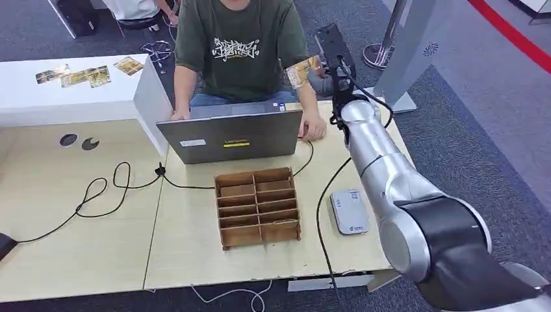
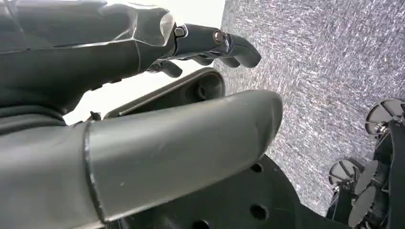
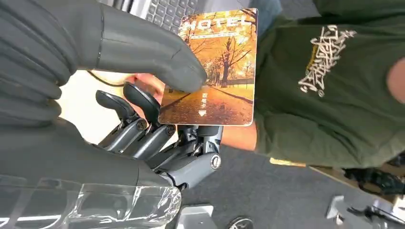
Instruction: Pass the card to the sensor for recognition and then transmit it.
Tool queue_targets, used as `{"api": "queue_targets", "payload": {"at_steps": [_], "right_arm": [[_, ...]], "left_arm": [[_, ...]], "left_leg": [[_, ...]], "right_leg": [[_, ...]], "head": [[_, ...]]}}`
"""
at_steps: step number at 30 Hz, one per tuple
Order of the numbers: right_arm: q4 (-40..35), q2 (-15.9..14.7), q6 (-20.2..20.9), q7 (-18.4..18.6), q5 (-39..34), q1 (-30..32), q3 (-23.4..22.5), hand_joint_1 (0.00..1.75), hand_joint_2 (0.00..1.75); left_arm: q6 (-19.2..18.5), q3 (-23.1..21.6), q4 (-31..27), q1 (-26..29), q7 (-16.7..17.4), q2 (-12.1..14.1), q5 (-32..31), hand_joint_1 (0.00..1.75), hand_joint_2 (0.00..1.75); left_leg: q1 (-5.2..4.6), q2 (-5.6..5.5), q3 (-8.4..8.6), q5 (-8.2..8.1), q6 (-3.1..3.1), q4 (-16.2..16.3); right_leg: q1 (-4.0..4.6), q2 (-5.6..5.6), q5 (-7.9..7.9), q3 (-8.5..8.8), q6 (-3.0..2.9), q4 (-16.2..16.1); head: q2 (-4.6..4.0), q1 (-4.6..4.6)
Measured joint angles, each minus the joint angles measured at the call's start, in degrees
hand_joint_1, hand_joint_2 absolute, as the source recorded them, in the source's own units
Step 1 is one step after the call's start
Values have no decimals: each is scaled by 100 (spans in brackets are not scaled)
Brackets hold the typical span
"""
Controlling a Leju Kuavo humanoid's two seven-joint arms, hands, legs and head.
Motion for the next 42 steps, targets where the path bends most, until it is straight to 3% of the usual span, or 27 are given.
{"api": "queue_targets", "payload": {"at_steps": [10, 23, 42], "right_arm": [[-482, -485, -129, -417, -740, 1262, 24, 175, 175], [-1381, -789, -313, -441, -1235, 2776, 562, 175, 175], [-2013, -1023, -376, -295, -1543, 3392, 975, 175, 175]], "left_arm": [[28, 24, 0, 50, -20, -4, 229, 0, 0], [44, 168, 0, 81, -83, -7, 382, 0, 0], [48, 227, 0, 88, -109, -7, 446, 0, 0]], "left_leg": [[0, -2, 0, -2, 0, 1], [1, 0, -1, -2, 0, 0], [1, -1, -1, -2, 0, 0]], "right_leg": [[0, -2, -1, -1, 1, -2], [1, 0, -1, -1, 1, -1], [1, -1, -2, -1, 2, -2]], "head": [[2, 0], [2, -2], [2, -2]]}}
